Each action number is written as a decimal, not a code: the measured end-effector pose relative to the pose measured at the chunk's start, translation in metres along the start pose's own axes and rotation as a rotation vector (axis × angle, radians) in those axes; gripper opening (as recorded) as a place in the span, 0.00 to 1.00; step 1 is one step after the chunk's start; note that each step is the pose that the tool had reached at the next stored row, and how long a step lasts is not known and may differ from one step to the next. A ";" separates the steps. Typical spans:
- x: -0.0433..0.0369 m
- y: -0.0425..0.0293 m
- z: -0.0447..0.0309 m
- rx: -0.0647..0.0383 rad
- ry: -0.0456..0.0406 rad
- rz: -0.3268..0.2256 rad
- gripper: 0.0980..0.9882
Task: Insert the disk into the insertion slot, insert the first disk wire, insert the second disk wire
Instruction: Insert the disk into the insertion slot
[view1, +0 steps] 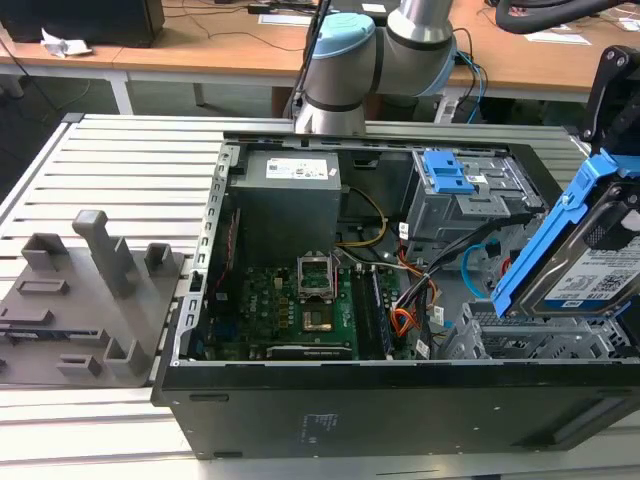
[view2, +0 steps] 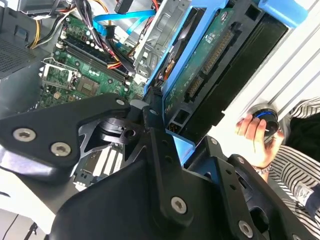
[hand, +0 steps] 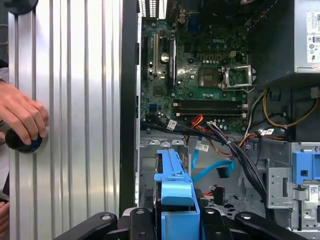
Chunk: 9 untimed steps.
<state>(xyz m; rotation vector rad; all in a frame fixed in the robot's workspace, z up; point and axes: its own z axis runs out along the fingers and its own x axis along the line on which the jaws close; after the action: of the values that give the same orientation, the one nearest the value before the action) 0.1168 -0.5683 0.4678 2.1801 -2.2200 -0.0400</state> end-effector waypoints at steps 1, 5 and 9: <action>0.0000 0.0000 0.0018 0.000 0.0000 0.000 0.30; 0.0000 -0.0001 0.0064 0.000 0.0000 0.000 0.30; 0.0000 -0.0004 0.0140 0.000 0.0000 0.000 0.30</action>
<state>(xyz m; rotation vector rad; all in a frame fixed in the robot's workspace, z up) 0.1166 -0.5683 0.4537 2.1801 -2.2200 -0.0400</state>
